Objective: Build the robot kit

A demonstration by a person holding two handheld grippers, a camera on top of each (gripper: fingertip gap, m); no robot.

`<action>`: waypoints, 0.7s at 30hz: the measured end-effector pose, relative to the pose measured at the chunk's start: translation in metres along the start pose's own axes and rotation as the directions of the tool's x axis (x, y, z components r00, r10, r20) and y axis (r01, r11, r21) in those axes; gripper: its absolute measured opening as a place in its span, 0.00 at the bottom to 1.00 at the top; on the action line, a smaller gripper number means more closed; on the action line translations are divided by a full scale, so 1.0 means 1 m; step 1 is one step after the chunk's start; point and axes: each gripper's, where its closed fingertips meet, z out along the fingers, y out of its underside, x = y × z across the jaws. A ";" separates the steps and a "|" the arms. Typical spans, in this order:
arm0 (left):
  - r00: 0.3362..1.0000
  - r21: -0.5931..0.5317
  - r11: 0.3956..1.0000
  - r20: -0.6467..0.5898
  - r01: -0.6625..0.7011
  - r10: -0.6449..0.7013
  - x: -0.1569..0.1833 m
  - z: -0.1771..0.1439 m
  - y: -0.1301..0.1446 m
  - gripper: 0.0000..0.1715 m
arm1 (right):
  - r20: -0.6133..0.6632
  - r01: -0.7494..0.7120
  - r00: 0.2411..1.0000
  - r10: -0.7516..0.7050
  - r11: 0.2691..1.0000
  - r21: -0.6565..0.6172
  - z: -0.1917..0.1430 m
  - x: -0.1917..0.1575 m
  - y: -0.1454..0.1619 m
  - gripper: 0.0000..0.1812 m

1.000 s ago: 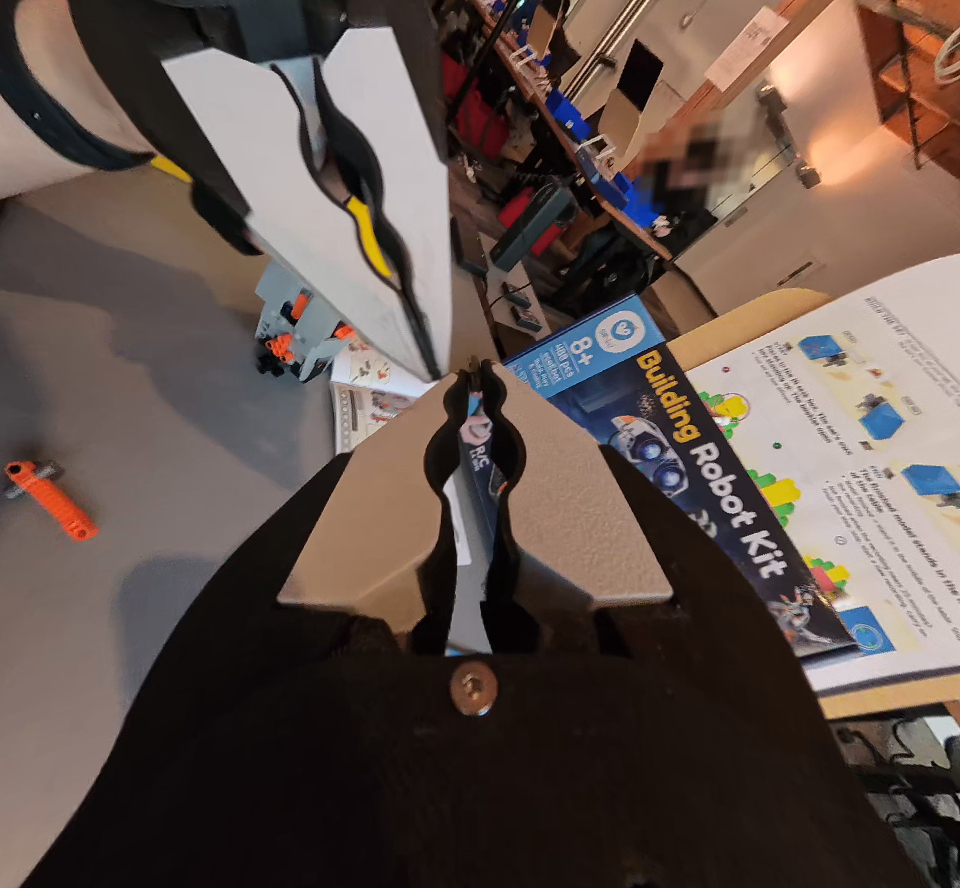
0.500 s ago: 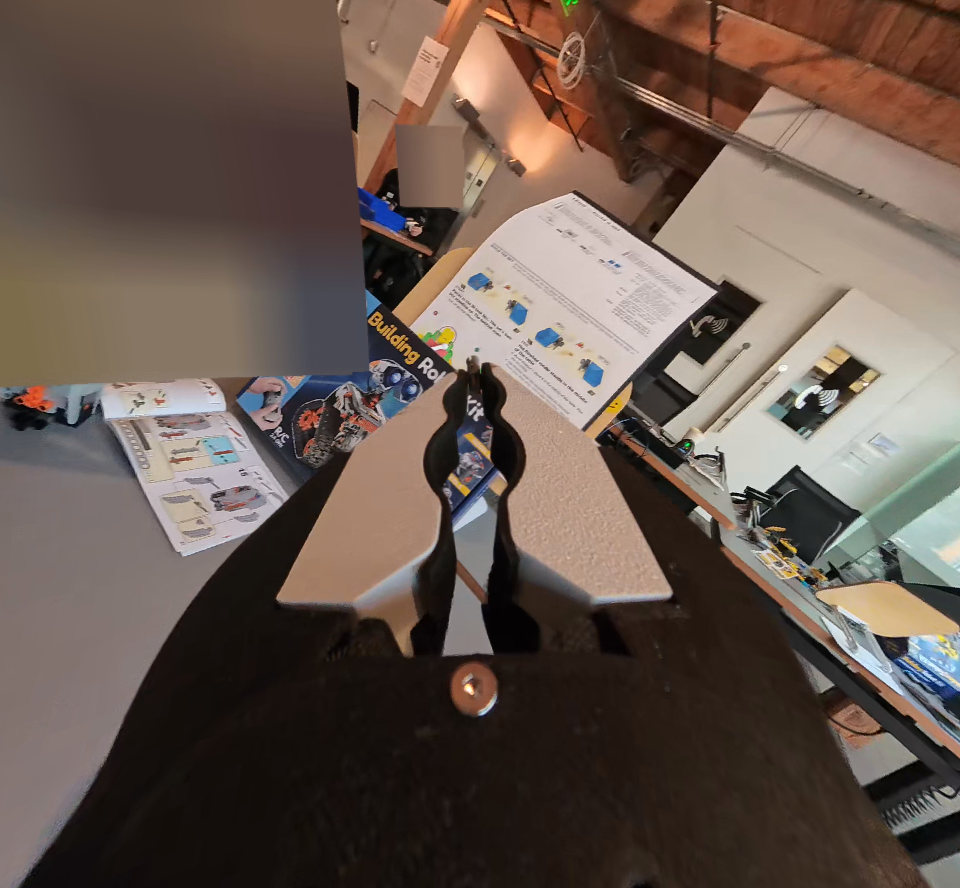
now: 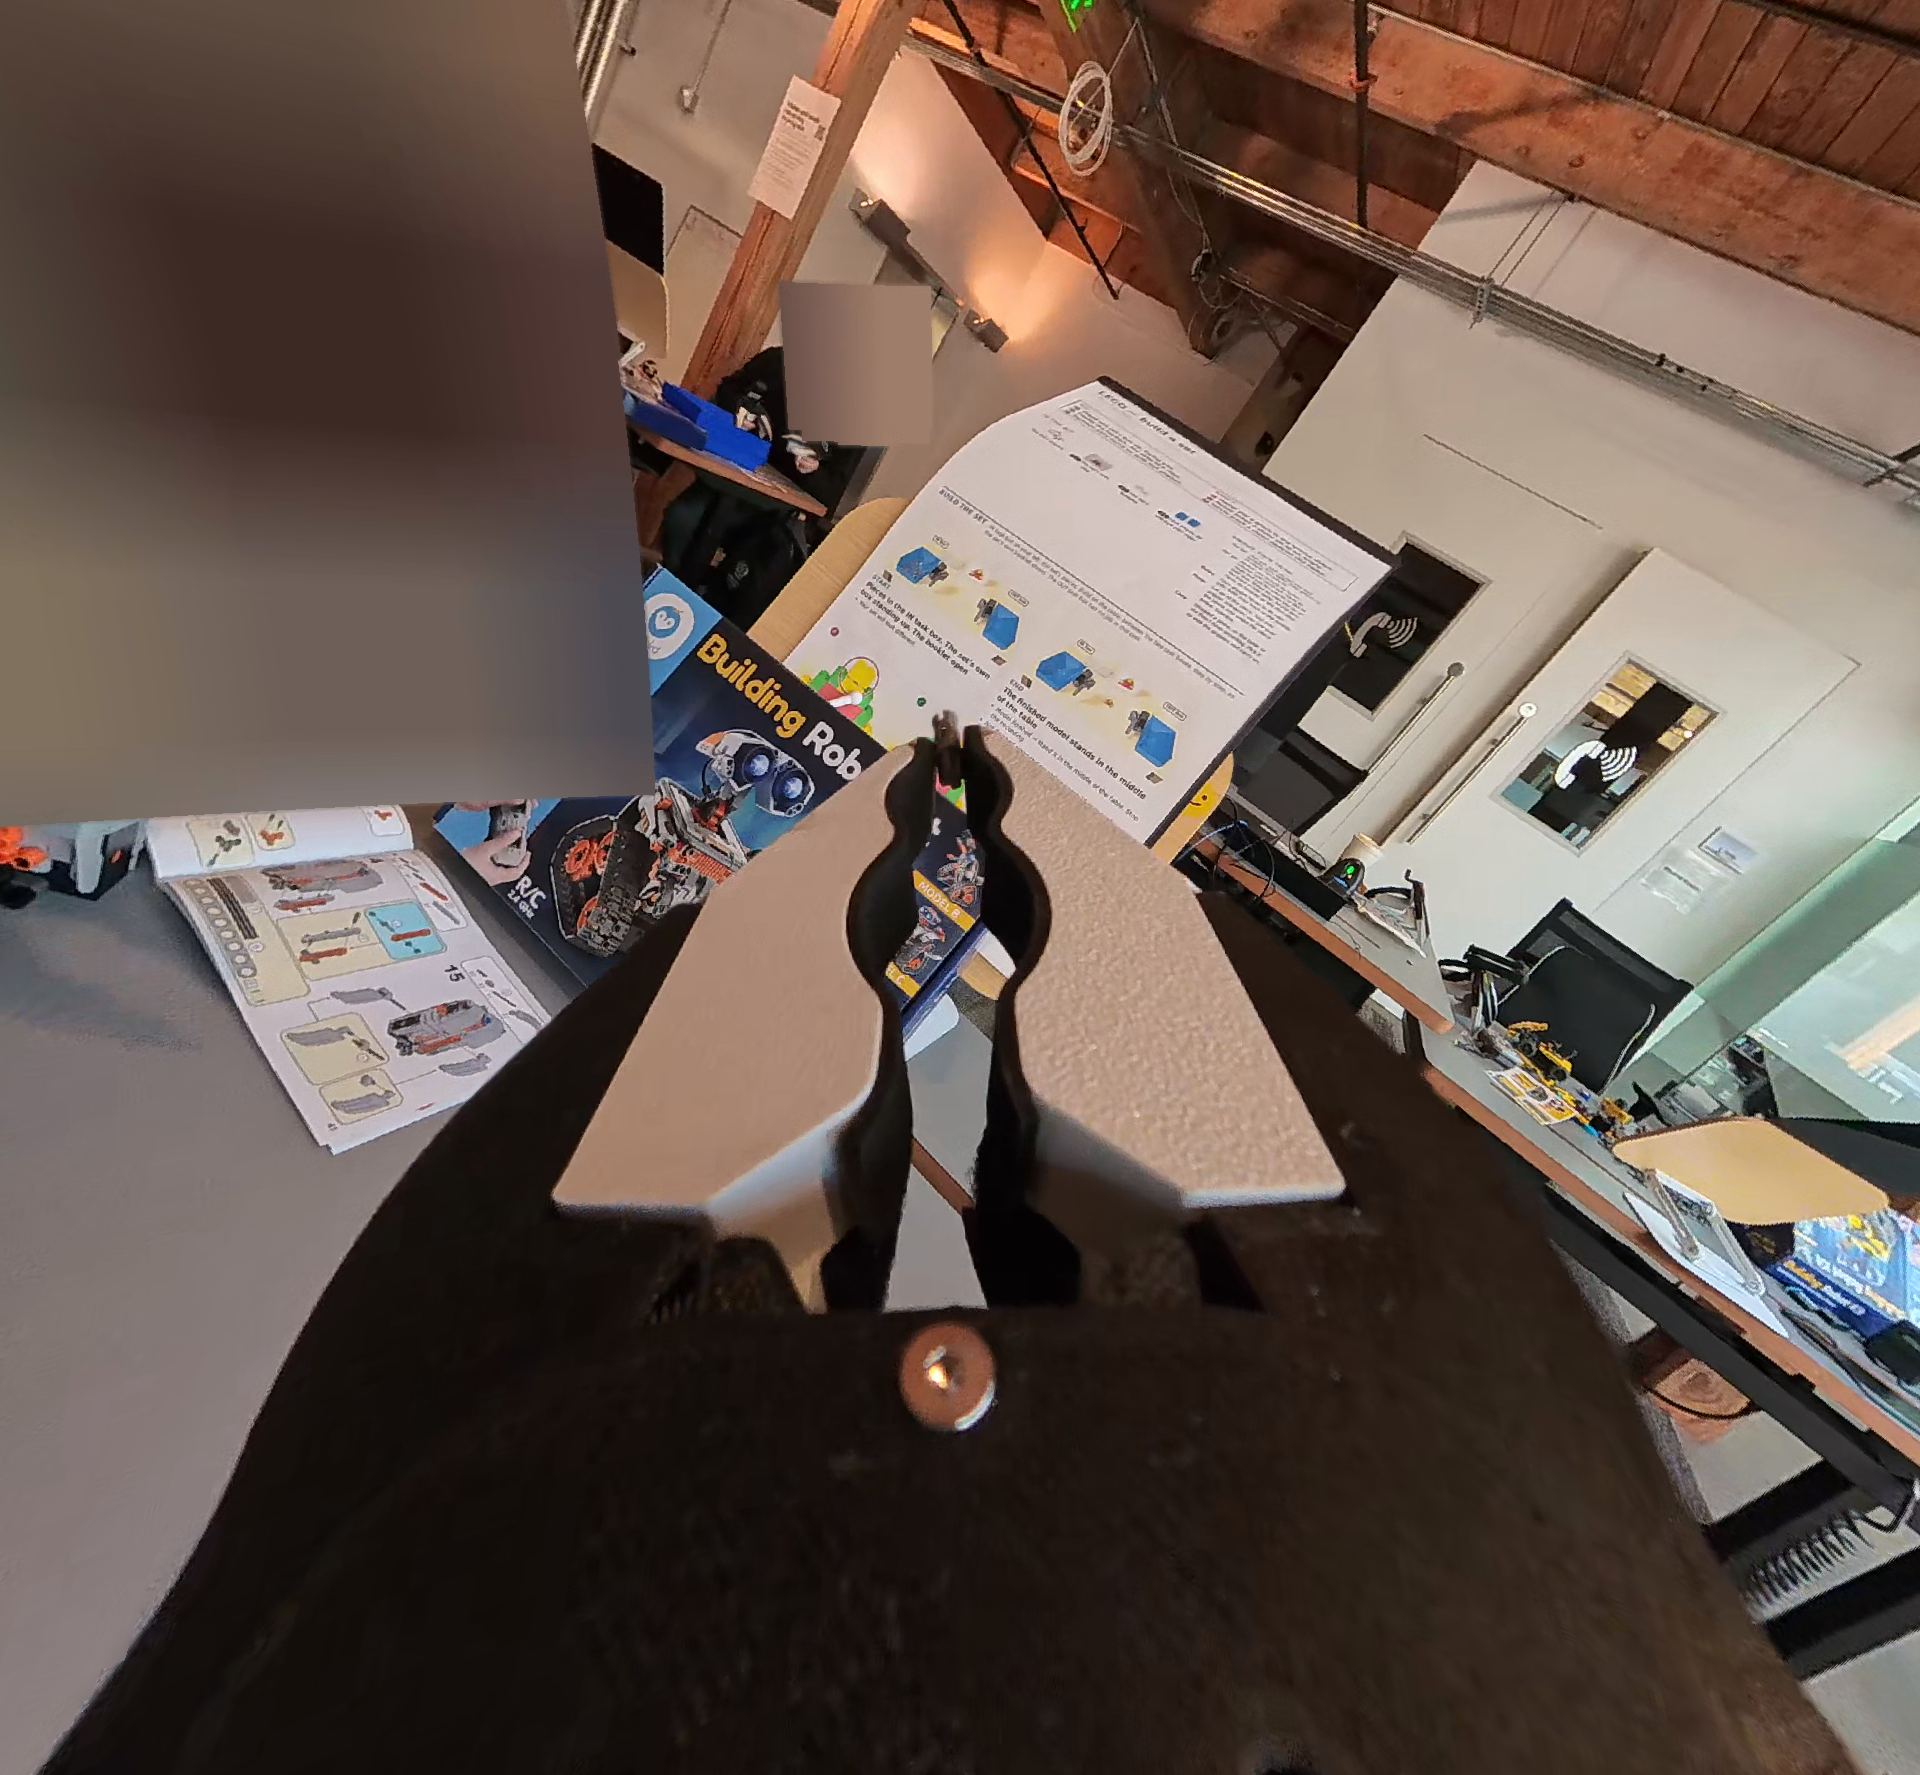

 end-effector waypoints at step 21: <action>0.897 -0.439 0.783 0.240 0.442 -0.371 -0.082 0.374 0.035 0.13 | -0.225 -0.212 0.941 0.253 0.958 0.194 -0.093 0.092 0.021 0.02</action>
